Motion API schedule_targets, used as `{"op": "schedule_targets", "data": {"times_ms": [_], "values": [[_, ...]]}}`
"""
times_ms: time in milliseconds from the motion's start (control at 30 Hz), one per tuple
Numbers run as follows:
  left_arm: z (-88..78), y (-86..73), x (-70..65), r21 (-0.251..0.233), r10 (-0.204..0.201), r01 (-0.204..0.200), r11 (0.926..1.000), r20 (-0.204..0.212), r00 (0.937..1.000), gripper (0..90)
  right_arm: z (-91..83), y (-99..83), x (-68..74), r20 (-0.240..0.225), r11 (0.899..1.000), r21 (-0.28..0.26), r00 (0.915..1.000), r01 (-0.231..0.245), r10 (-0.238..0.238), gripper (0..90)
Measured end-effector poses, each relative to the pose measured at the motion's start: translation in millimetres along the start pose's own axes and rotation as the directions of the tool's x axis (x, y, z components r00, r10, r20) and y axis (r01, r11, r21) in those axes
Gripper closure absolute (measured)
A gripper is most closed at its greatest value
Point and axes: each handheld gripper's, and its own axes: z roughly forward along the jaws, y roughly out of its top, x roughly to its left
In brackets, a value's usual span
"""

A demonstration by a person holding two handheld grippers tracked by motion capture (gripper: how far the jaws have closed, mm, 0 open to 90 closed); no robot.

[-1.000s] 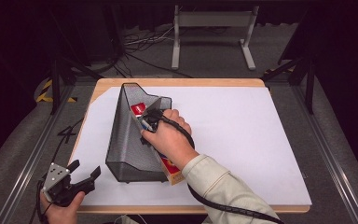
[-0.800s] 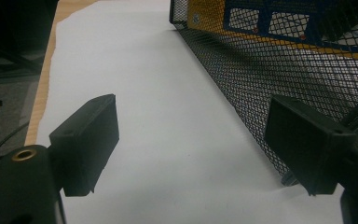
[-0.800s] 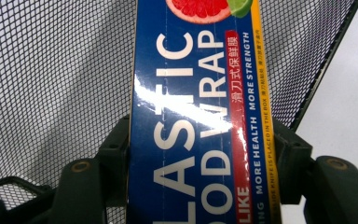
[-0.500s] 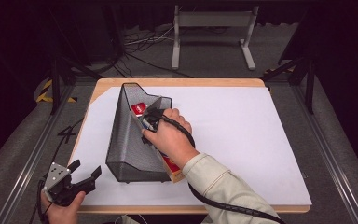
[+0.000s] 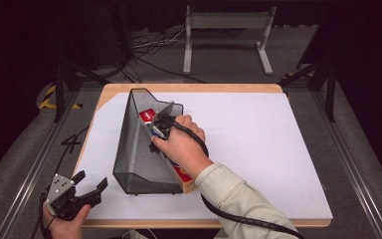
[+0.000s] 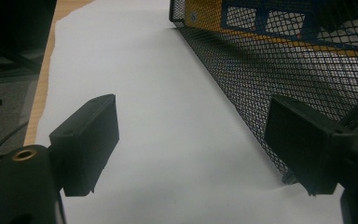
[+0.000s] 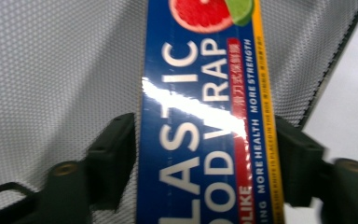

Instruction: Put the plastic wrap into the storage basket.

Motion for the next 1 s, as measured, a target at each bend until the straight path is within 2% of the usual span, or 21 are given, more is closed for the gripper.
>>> {"op": "schedule_targets", "data": {"times_ms": [100,167,300,433,600,633,700,867,900,933,967,1000], "values": [[0.2,-0.2,0.2,0.001,-0.001,0.001,1.0,-0.001,1.0,18.6,-6.0,-2.5,-1.7,-0.007,0.999,-0.05,0.9998,0.016,-0.016,22.1],[-0.5,-0.5,0.0,0.0,-0.002,0.002,1.0,-0.005,1.0,18.6,-9.8,-4.9,-4.3,-0.011,0.996,-0.084,0.999,0.043,-0.044,19.4],[-0.1,0.0,0.1,-0.003,-0.006,0.006,1.0,-0.005,1.0,18.7,-22.2,-10.2,-10.5,-0.038,0.989,-0.139,0.9979,0.046,-0.052,19.3],[2.5,1.3,-1.6,0.002,0.002,-0.002,1.0,0.0,1.0,18.6,-30.7,-14.6,-13.3,-0.05,0.984,-0.169,0.997,0.049,-0.058,19.4],[5.5,2.4,-2.2,0.005,0.005,-0.005,1.0,0.002,1.0,18.6,-49.2,-22.1,-21.1,-0.089,0.967,-0.245,0.992,0.066,-0.09,19.4],[5.8,2.5,-2.1,0.002,0.004,-0.004,1.0,0.002,1.0,18.6,-51.3,-23.0,-22.3,-0.086,0.964,-0.256,0.9917,0.072,-0.096,19.4],[5.9,2.7,-2.0,0.003,0.008,-0.008,1.0,0.005,1.0,18.6,-58.4,-26.5,-25.6,-0.09,0.952,-0.29,0.9877,0.097,-0.128,19.3],[5.4,2.5,-1.8,0.0,0.003,-0.003,1.0,0.002,1.0,18.6,-70.3,-36.0,-31.8,-0.096,0.934,-0.334,0.9811,0.127,-0.168,19.2],[5.4,2.5,-1.8,0.0,0.003,-0.003,1.0,0.002,1.0,18.6,-70.3,-36.0,-31.8,-0.096,0.934,-0.334,0.9811,0.127,-0.168,19.2],[5.3,2.5,-1.8,0.0,0.003,-0.003,1.0,0.001,1.0,18.6,-75.7,-40.6,-35.0,-0.107,0.917,-0.373,0.9758,0.138,-0.19,19.2],[5.3,2.4,-2.0,0.001,0.003,-0.003,1.0,0.0,1.0,18.6,-75.7,-40.6,-35.0,-0.107,0.917,-0.373,0.9758,0.138,-0.19,19.2],[5.2,2.6,-2.2,0.003,0.005,-0.005,1.0,0.001,1.0,18.7,-78.0,-42.6,-36.4,-0.109,0.911,-0.386,0.9738,0.144,-0.2,19.1]]}}
